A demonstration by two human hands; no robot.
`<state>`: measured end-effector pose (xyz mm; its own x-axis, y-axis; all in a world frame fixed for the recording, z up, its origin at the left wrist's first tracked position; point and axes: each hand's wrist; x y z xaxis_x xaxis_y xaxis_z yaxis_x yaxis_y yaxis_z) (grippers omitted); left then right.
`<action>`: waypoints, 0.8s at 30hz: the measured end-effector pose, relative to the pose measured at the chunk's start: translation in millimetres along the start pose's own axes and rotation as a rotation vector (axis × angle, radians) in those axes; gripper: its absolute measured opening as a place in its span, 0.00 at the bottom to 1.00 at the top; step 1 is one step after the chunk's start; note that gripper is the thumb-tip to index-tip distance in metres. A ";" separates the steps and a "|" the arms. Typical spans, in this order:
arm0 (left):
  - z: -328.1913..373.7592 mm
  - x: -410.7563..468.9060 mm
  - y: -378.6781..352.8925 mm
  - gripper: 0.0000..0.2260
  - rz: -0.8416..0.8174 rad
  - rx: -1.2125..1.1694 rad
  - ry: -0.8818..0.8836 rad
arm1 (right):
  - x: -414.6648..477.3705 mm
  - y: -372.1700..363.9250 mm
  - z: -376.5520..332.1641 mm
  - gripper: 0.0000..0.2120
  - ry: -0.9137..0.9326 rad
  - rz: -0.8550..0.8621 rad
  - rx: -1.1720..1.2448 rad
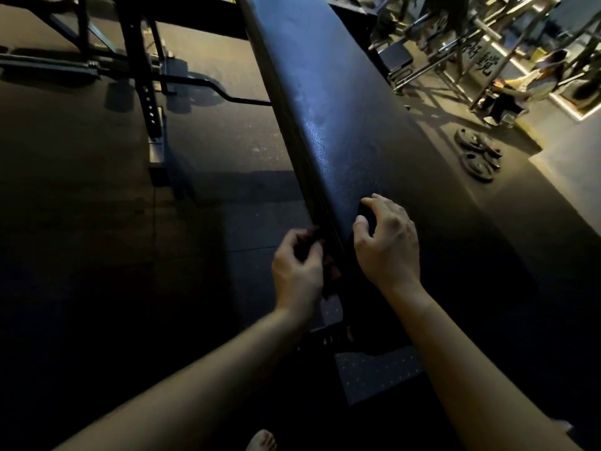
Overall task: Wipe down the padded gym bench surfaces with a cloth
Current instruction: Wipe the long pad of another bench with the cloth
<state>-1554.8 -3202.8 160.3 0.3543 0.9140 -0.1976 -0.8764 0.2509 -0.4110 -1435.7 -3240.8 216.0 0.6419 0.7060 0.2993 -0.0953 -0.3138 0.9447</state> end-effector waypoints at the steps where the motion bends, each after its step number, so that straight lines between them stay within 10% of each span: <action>1: -1.2 -22.0 5.8 0.08 -0.076 -0.026 0.017 | -0.4 0.3 0.1 0.23 -0.004 0.003 0.006; 13: 3.2 -20.5 17.8 0.06 -0.227 0.036 0.016 | -0.8 0.2 -0.7 0.22 -0.014 0.005 -0.006; 18: 10.7 40.3 -1.7 0.10 -0.011 0.055 -0.034 | -0.2 0.9 -1.1 0.22 -0.017 -0.001 -0.013; 24: 5.5 -15.4 15.7 0.09 -0.232 0.056 0.032 | 0.5 -1.0 0.6 0.21 -0.022 0.006 -0.010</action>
<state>-1575.9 -3211.2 161.9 0.5575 0.8197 -0.1316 -0.7867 0.4709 -0.3992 -1434.8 -3240.5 215.1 0.6580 0.6898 0.3020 -0.1067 -0.3117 0.9442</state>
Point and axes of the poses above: each hand's wrist, its own x-axis towards the middle knuckle, its own y-axis out of the back of the hand, z = x × y, and after that the axes turned 12 degrees about -x, right-handed
